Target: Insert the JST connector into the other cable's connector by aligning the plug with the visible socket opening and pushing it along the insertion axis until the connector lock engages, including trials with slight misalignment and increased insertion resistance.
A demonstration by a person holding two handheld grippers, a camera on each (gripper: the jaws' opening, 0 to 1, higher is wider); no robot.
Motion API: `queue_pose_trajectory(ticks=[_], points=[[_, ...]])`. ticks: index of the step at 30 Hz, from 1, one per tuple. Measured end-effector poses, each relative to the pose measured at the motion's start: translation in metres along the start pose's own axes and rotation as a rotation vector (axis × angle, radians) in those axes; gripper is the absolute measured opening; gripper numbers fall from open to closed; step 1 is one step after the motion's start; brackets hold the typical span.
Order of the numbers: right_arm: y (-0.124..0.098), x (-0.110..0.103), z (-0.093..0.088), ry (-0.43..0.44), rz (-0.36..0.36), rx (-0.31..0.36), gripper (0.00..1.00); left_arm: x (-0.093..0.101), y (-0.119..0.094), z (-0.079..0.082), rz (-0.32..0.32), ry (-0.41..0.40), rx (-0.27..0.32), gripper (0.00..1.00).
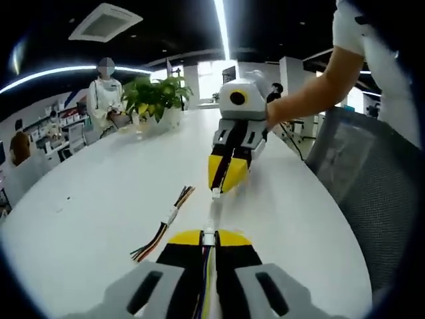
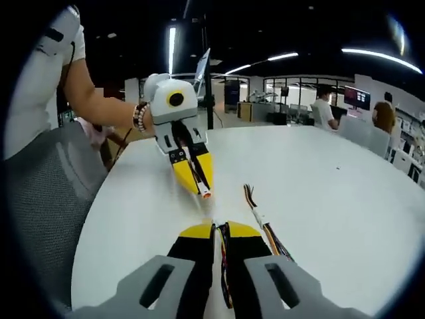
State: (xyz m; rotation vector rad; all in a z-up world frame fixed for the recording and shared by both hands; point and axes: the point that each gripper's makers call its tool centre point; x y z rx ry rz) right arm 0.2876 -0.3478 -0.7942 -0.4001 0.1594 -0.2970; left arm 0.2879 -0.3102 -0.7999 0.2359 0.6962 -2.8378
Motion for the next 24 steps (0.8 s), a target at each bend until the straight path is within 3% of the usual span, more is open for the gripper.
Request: queue_pose_trajectory(ticks=[6, 15, 24], points=[[-0.003, -0.015, 0.018, -0.068, 0.000, 0.006, 0.02, 0.006, -0.006, 0.024, 0.005, 0.029, 0.040, 0.00], [-0.008, -0.033, 0.035, -0.099, 0.007, 0.036, 0.02, 0.018, -0.021, 0.047, 0.022, 0.058, 0.075, 0.00], [-0.010, -0.039, 0.041, -0.098, 0.012, 0.051, 0.02, 0.022, -0.026, 0.057, 0.043, 0.093, 0.080, 0.00]])
Point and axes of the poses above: the point that each gripper's makers call its tool centre point, and the gripper's own axes: y roughly forward along the fingers, x roughly to its right, z roughly out of its top, and after that the axes turned 7 degrees about y, right-handed
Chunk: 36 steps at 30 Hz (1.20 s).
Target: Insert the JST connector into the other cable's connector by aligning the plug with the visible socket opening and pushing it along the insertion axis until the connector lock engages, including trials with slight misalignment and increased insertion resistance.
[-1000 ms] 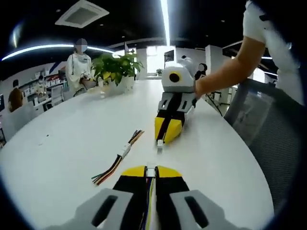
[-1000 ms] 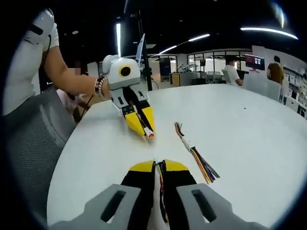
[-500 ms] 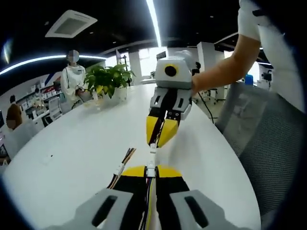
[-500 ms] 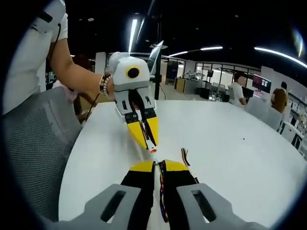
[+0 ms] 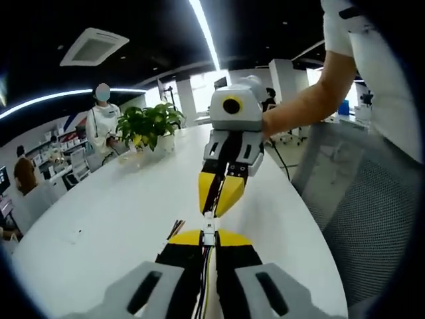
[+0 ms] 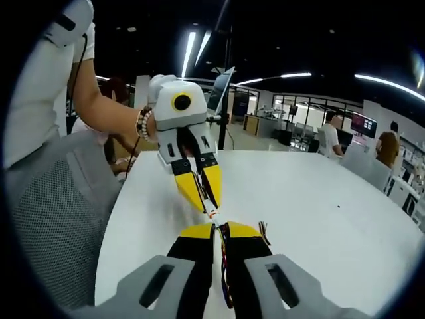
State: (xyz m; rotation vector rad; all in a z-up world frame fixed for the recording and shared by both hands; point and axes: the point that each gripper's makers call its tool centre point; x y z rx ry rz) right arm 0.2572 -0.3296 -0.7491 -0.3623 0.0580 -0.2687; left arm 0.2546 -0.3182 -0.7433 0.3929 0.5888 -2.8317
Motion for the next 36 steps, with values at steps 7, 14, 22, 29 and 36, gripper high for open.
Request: queue_pose_trajectory(ticks=[7, 14, 22, 29, 36], points=[[0.001, -0.007, 0.003, -0.013, 0.016, -0.005, 0.02, 0.004, 0.002, 0.005, -0.011, 0.034, 0.005, 0.00], [-0.001, -0.009, 0.008, 0.004, 0.022, 0.013, 0.02, 0.004, -0.001, 0.009, -0.020, 0.031, 0.028, 0.00], [-0.003, -0.009, 0.013, 0.028, 0.014, 0.023, 0.02, 0.001, 0.000, 0.015, -0.013, 0.027, 0.050, 0.00], [-0.003, -0.011, 0.006, 0.046, 0.011, 0.002, 0.02, 0.005, 0.005, 0.010, -0.031, 0.012, 0.045, 0.00], [-0.001, -0.011, 0.002, 0.049, 0.014, -0.005, 0.02, 0.006, 0.007, 0.007, -0.040, 0.006, 0.037, 0.00]])
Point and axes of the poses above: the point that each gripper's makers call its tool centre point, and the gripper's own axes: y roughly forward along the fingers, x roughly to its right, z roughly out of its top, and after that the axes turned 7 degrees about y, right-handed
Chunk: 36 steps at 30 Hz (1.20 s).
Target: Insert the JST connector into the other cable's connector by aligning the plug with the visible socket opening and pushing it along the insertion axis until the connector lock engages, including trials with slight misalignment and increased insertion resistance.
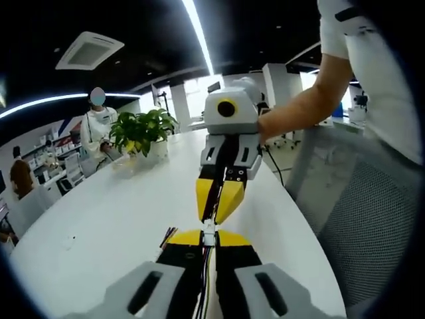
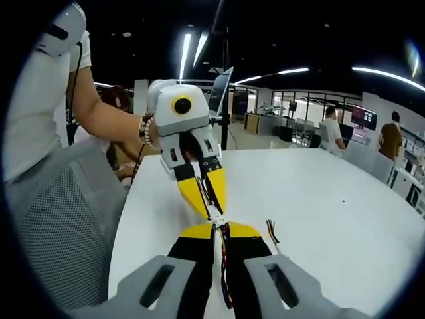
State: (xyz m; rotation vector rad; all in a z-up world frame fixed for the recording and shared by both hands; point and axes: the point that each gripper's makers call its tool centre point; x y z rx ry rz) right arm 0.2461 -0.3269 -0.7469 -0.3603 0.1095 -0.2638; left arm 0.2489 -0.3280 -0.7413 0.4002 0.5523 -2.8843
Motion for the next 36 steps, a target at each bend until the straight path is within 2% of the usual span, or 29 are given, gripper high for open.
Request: queue_pose_trajectory(ticks=[3, 5, 12, 15, 17, 21, 23, 27, 31, 36], points=[[0.004, -0.003, -0.001, -0.015, 0.022, 0.003, 0.02, 0.003, 0.004, 0.001, -0.023, -0.038, 0.022, 0.00], [0.009, 0.001, -0.008, -0.044, 0.001, -0.019, 0.02, 0.000, 0.009, -0.009, -0.021, -0.019, -0.011, 0.00], [0.008, 0.015, -0.016, -0.030, -0.021, -0.024, 0.02, -0.009, 0.020, -0.018, -0.024, -0.061, -0.016, 0.01], [0.010, 0.025, -0.021, -0.027, -0.037, -0.035, 0.02, -0.015, 0.022, -0.030, -0.005, -0.105, -0.036, 0.02], [0.011, 0.031, -0.023, -0.019, -0.041, -0.038, 0.02, -0.021, 0.022, -0.045, 0.024, -0.109, -0.075, 0.05], [0.015, 0.045, -0.033, -0.001, -0.062, -0.054, 0.02, -0.030, 0.019, -0.055, 0.072, -0.174, -0.061, 0.09], [0.019, 0.050, -0.037, 0.006, -0.064, -0.062, 0.02, -0.035, 0.019, -0.062, 0.088, -0.182, -0.079, 0.09], [0.026, 0.061, -0.045, 0.021, -0.073, -0.080, 0.03, -0.043, 0.024, -0.073, 0.101, -0.204, -0.089, 0.09], [0.032, 0.067, -0.054, 0.029, -0.078, -0.096, 0.03, -0.051, 0.032, -0.090, 0.127, -0.224, -0.133, 0.13], [0.034, 0.078, -0.064, 0.046, -0.095, -0.113, 0.03, -0.050, 0.040, -0.098, 0.118, -0.233, -0.147, 0.13]])
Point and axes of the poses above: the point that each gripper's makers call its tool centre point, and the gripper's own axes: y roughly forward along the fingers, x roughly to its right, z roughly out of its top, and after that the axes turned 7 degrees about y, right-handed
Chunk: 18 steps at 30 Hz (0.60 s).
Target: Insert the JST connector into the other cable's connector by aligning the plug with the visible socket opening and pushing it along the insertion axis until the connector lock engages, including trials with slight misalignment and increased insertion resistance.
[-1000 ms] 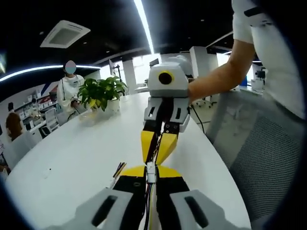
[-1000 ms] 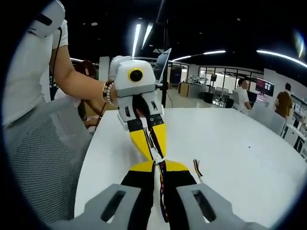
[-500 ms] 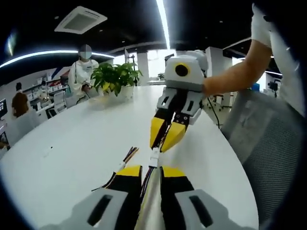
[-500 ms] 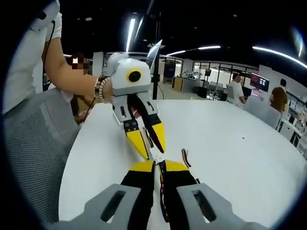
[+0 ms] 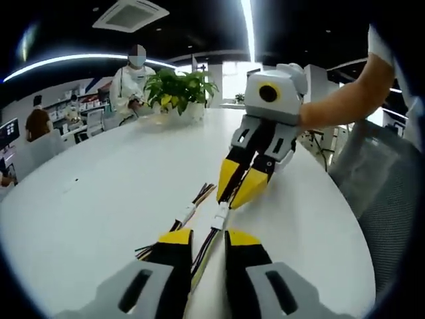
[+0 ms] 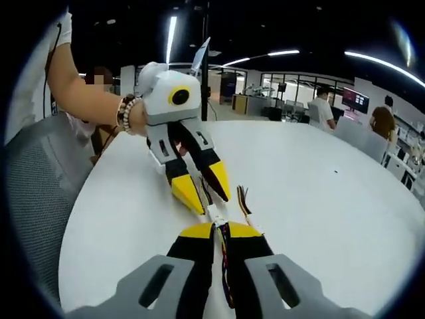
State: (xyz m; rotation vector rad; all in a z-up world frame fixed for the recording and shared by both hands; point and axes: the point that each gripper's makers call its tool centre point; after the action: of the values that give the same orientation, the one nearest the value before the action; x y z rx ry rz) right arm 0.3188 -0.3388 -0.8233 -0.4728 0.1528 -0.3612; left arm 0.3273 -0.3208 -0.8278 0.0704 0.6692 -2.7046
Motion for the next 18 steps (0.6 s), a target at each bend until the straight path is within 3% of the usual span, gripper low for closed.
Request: queue_pose_trajectory(ticks=[12, 18], points=[[0.004, 0.008, -0.023, 0.000, -0.027, -0.075, 0.04, 0.002, 0.006, -0.011, -0.003, -0.043, -0.020, 0.13], [0.004, 0.007, -0.027, -0.009, -0.027, -0.088, 0.04, 0.002, 0.006, -0.017, -0.003, -0.076, -0.030, 0.13]])
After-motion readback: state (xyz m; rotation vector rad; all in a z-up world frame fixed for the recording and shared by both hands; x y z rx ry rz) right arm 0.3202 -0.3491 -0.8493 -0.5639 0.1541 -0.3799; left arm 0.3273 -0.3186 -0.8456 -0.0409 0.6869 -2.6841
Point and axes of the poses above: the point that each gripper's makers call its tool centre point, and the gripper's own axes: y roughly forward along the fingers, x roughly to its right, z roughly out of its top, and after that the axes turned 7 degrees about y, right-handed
